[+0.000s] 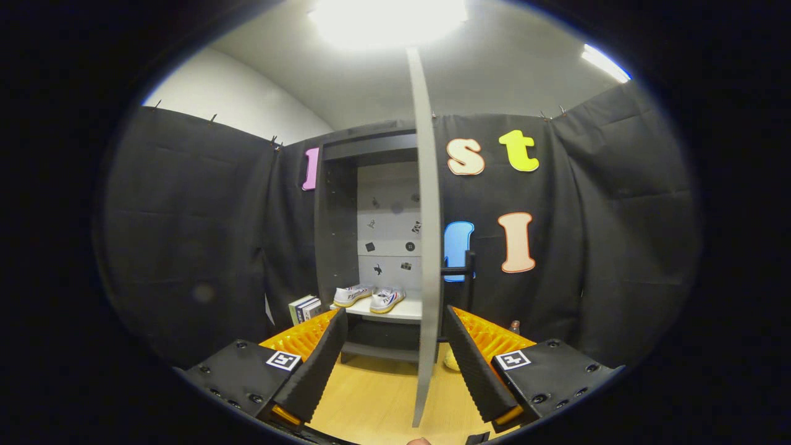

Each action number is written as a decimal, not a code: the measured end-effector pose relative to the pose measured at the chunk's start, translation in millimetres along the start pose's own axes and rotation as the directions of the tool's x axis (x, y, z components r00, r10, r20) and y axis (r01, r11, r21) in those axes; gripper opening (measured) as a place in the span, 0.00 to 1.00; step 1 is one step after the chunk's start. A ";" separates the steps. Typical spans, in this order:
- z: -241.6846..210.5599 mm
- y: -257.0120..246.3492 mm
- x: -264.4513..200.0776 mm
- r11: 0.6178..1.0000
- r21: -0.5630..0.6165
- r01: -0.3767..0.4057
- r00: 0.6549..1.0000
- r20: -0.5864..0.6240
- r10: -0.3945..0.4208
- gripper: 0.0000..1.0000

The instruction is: Open the shoe cabinet door, grab the shoes and put them into the shoe cabinet, then close the shoe cabinet door.

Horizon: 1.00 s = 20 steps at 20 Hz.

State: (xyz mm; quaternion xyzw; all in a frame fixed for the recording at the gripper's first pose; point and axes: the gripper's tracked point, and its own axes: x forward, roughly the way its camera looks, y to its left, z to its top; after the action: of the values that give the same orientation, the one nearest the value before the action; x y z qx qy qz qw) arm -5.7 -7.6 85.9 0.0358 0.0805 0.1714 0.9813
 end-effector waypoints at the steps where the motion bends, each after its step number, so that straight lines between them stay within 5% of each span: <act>1: 0.4 -11.6 -1.2 1.000 0.017 0.010 1.000 0.003 -0.010 0.98; 10: -28.4 -78.6 25.5 0.997 0.070 0.032 0.998 -0.058 -0.028 0.98; 20: -17.8 -54.9 49.6 0.990 0.031 -0.139 0.990 -0.025 0.139 0.97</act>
State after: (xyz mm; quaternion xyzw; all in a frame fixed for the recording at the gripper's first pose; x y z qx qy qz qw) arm 55.5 -41.4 55.8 0.0531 0.0935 0.2386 0.9651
